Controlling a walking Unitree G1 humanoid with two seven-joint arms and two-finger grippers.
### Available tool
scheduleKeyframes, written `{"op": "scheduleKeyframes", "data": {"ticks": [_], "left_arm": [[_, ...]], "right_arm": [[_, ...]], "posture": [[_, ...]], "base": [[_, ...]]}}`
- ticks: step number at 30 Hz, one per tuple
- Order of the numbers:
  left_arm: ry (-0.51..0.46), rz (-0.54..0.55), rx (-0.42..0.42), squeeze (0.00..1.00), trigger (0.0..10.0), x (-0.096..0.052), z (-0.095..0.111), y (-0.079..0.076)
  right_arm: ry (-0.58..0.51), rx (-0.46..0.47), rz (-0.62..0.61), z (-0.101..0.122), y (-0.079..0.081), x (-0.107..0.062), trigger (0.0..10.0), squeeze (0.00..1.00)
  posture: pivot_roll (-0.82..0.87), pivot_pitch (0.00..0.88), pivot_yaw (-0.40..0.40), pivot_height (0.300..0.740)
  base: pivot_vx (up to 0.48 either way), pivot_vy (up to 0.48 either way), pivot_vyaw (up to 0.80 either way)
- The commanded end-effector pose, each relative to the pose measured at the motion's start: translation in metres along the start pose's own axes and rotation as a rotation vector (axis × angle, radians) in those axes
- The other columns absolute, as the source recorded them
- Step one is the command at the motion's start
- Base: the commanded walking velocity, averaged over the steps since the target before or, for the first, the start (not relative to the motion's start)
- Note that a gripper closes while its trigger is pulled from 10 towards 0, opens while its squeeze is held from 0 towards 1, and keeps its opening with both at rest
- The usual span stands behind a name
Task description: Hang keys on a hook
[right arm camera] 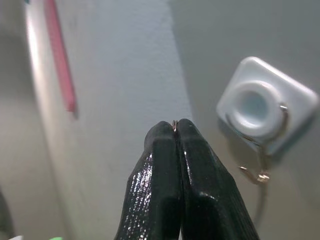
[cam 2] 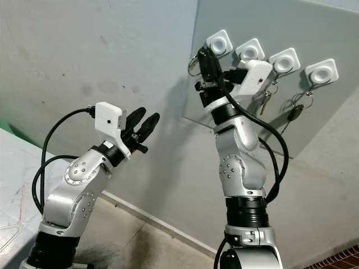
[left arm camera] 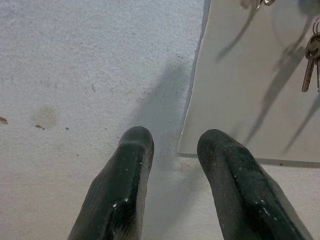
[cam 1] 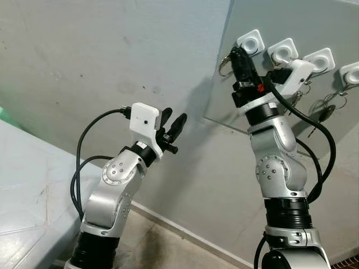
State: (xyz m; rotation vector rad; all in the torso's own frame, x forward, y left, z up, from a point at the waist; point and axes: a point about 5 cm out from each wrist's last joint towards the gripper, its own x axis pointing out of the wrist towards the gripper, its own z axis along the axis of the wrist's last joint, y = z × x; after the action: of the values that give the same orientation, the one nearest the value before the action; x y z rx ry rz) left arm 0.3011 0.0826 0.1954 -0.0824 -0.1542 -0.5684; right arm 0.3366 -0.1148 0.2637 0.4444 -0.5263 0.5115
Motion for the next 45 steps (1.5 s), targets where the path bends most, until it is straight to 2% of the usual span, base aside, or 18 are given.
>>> {"op": "scheduleKeyframes", "data": {"ticks": [1, 5, 14, 32, 45], "left_arm": [[-0.012, -0.015, 0.016, 0.0, 10.0, 0.0, 0.004, -0.004], [-0.012, -0.015, 0.016, 0.0, 10.0, 0.001, 0.004, -0.004], [-0.012, -0.018, 0.015, 0.0, 10.0, 0.001, 0.003, -0.004], [-0.014, -0.015, 0.012, 0.0, 10.0, 0.002, 0.004, -0.005], [-0.015, -0.012, 0.013, 0.0, 10.0, 0.002, 0.005, -0.003]], "right_arm": [[-0.029, -0.003, 0.078, 0.01, 0.01, 0.003, 10.0, 0.0], [-0.03, -0.017, 0.064, 0.009, 0.009, 0.002, 10.0, 0.0], [-0.055, -0.076, -0.055, 0.012, -0.013, 0.002, 10.0, 0.0], [-0.052, -0.093, -0.064, 0.013, -0.018, 0.005, 10.0, 0.0], [-0.058, -0.139, -0.12, 0.017, -0.033, 0.0, 10.0, 0.0]], "posture": [[0.12, 0.0, -0.095, 0.74], [0.12, 0.0, -0.094, 0.74], [0.12, 0.0, -0.092, 0.74], [0.12, 0.0, -0.095, 0.74], [0.12, 0.0, -0.093, 0.74]], "base": [[0.0, 0.0, 0.0], [0.0, 0.0, 0.0], [0.0, 0.0, 0.0], [0.0, 0.0, 0.0], [0.0, 0.0, 0.0]]}}
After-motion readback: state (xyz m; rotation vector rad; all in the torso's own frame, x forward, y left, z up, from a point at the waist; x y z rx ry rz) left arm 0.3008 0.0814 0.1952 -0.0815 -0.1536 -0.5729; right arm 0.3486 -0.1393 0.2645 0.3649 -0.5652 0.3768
